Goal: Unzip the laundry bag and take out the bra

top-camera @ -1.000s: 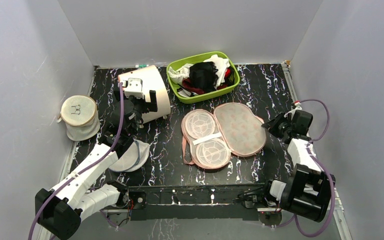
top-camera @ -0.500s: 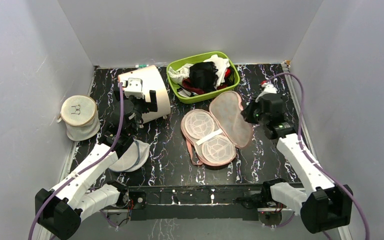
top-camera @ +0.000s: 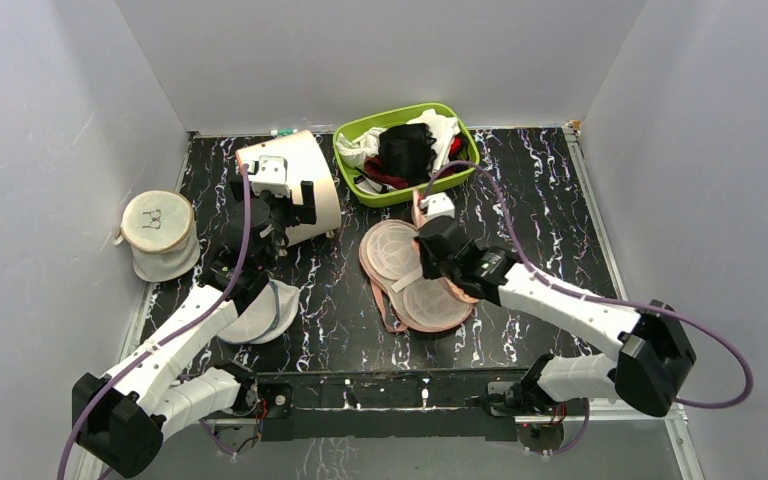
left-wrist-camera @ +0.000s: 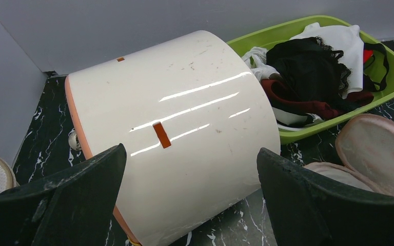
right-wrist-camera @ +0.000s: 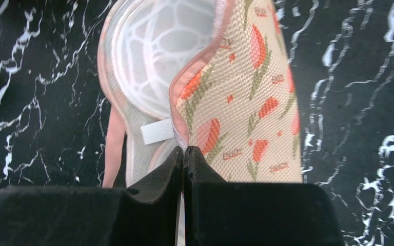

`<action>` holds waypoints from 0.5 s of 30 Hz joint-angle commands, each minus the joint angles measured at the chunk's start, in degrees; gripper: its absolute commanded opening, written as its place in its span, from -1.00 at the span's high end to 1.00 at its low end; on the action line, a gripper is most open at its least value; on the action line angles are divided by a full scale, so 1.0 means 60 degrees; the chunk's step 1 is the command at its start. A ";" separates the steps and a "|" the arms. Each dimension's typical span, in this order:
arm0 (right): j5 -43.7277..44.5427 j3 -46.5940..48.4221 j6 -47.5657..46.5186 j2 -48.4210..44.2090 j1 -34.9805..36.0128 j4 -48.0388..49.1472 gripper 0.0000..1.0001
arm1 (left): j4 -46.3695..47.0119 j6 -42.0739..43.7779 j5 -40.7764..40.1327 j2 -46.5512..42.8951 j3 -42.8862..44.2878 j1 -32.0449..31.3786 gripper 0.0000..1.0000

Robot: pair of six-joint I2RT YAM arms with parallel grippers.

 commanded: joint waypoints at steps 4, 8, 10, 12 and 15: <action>-0.0127 0.0100 0.0452 0.1014 0.1447 0.1210 1.00 | 0.0128 -0.0026 0.0108 0.0016 0.0399 -0.0009 -0.97; -0.1137 -0.0797 0.1008 0.1173 0.1496 0.2660 1.00 | 0.0128 -0.0026 0.0092 0.0013 0.0392 -0.0009 -0.97; -0.1362 -0.1108 0.1277 0.1272 0.1488 0.3114 1.00 | 0.0133 -0.0034 0.0094 0.0011 0.0398 -0.0009 -0.97; -0.1406 -0.1284 0.1528 0.1430 0.1494 0.3395 1.00 | 0.0128 -0.0027 0.0094 0.0006 0.0398 0.0002 -0.97; -0.1725 -0.1553 0.1907 0.1709 0.1488 0.3899 1.00 | 0.0116 -0.0026 0.0094 -0.0019 0.0395 -0.0009 -0.97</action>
